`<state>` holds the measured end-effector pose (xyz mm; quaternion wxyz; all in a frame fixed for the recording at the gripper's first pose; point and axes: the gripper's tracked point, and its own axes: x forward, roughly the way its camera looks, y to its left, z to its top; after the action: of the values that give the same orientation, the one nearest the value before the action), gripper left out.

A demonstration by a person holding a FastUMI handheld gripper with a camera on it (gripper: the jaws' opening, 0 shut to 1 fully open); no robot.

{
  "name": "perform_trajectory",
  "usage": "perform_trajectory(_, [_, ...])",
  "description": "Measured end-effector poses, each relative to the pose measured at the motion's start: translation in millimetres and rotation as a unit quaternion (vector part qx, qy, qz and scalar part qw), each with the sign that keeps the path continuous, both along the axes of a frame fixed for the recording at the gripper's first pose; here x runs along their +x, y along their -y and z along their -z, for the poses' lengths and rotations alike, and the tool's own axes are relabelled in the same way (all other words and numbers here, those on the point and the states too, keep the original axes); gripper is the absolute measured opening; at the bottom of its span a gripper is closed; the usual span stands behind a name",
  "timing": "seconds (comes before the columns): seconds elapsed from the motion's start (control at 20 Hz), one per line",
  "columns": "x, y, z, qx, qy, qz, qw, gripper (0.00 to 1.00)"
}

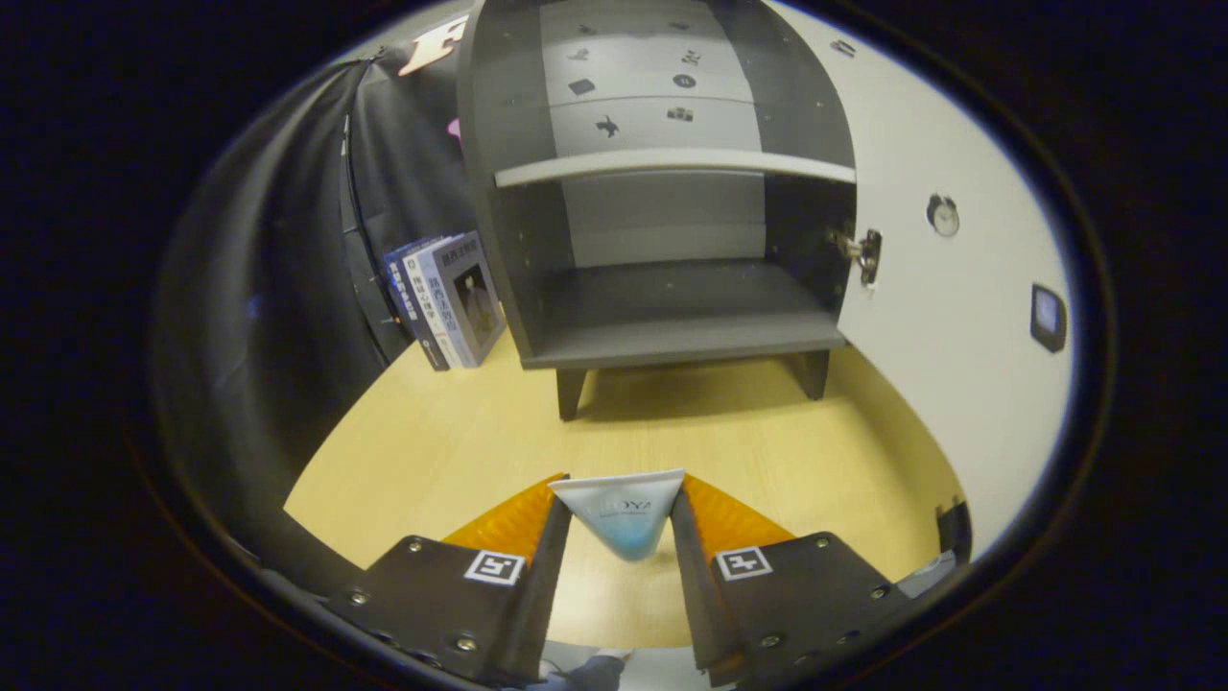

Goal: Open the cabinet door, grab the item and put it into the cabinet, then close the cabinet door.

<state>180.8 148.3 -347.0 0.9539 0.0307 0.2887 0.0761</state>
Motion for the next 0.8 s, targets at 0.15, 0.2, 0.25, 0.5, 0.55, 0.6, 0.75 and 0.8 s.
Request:
perform_trajectory(0.15, [26, 4, -55, 0.005, 0.030, 0.002, 1.000, 0.58])
perform_trajectory(0.2, [37, 5, -76, 0.006, 0.042, 0.001, 0.999, 0.58])
perform_trajectory(0.25, [48, 8, -97, 0.006, 0.056, 0.000, 0.998, 0.58])
perform_trajectory(0.5, [113, 13, -196, 0.009, 0.130, -0.005, 0.991, 0.58])
perform_trajectory(0.55, [125, 14, -212, 0.011, 0.144, -0.005, 0.989, 0.58])
perform_trajectory(0.6, [139, 14, -227, 0.011, 0.154, -0.005, 0.988, 0.57])
perform_trajectory(0.75, [180, 18, -255, 0.024, 0.171, 0.000, 0.985, 0.58])
perform_trajectory(0.8, [191, 19, -259, 0.030, 0.172, 0.001, 0.985, 0.58])
